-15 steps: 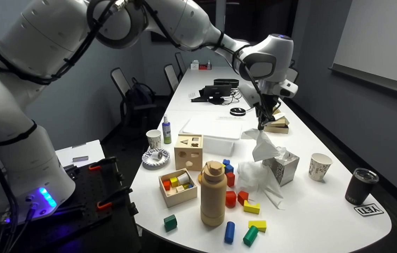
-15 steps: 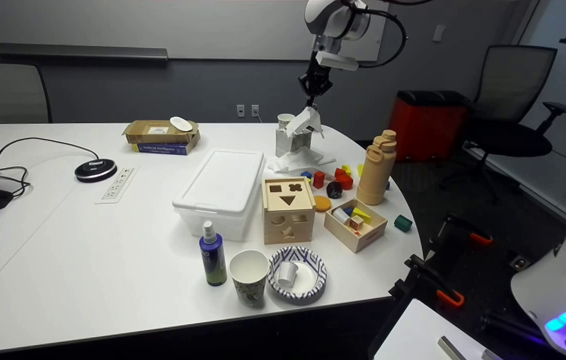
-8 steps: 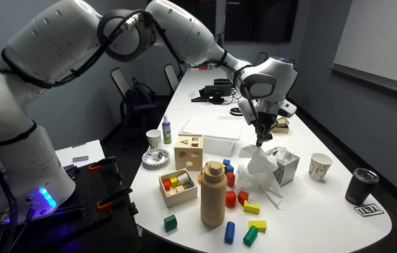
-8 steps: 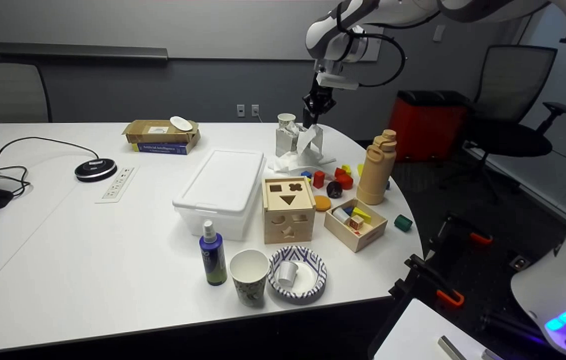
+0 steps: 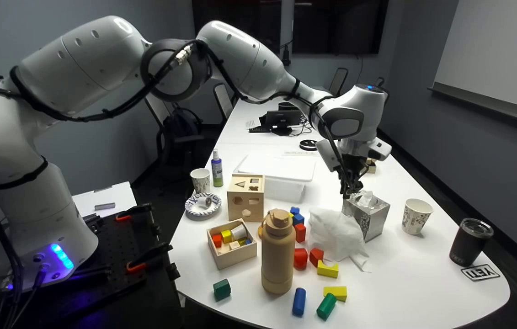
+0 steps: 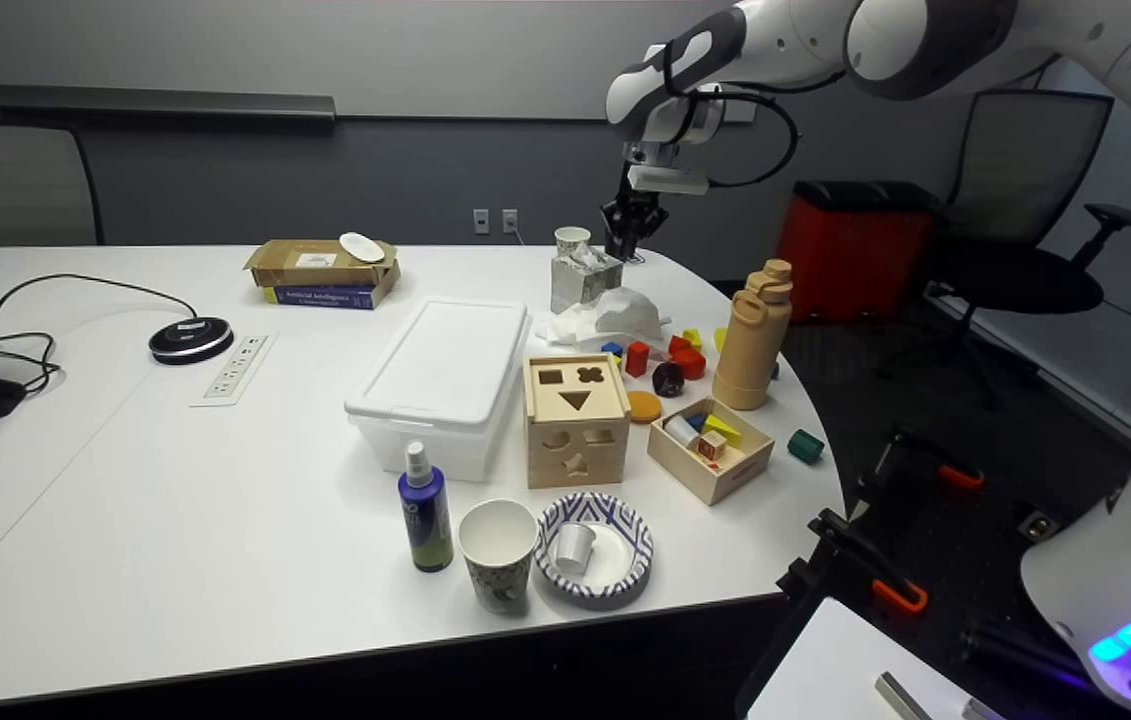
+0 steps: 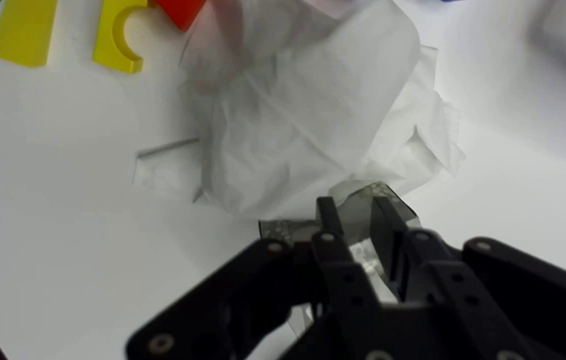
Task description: Use the napkin to wipe the white lid on the lunchbox
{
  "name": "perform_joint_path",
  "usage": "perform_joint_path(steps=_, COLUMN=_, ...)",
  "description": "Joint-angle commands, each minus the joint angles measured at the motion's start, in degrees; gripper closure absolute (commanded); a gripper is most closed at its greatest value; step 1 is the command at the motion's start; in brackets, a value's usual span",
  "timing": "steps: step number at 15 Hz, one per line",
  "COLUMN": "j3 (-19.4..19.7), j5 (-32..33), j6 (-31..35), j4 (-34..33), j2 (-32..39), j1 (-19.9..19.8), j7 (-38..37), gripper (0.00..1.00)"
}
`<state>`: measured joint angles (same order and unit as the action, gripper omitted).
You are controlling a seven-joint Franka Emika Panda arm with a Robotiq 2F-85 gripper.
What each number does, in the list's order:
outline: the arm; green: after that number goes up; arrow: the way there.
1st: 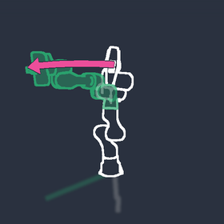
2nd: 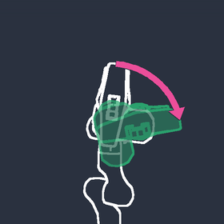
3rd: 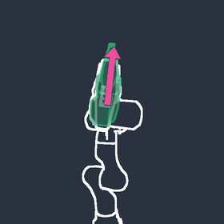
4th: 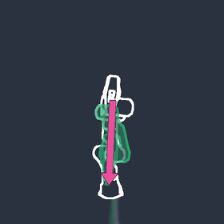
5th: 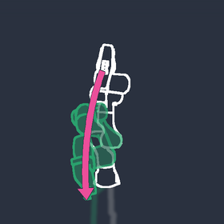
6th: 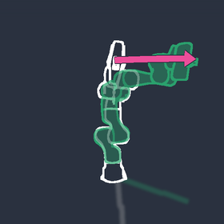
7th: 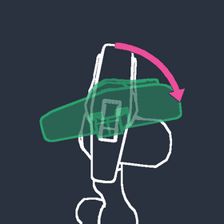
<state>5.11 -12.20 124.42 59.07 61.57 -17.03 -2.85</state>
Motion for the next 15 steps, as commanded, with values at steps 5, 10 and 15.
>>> perform_joint_path(steps=5, j3=-0.6, j5=1.7, j6=-5.1, j4=1.7, j2=-10.1, j1=3.1, j7=3.9, gripper=0.14)
perform_joint_path(steps=10, j3=-1.8, j5=3.6, j6=-11.3, j4=9.1, j2=-21.6, j1=7.6, j7=10.8, gripper=0.00)
perform_joint_path(steps=15, j3=-4.1, j5=6.6, j6=-14.9, j4=20.3, j2=-32.2, j1=11.8, j7=13.7, gripper=0.00)
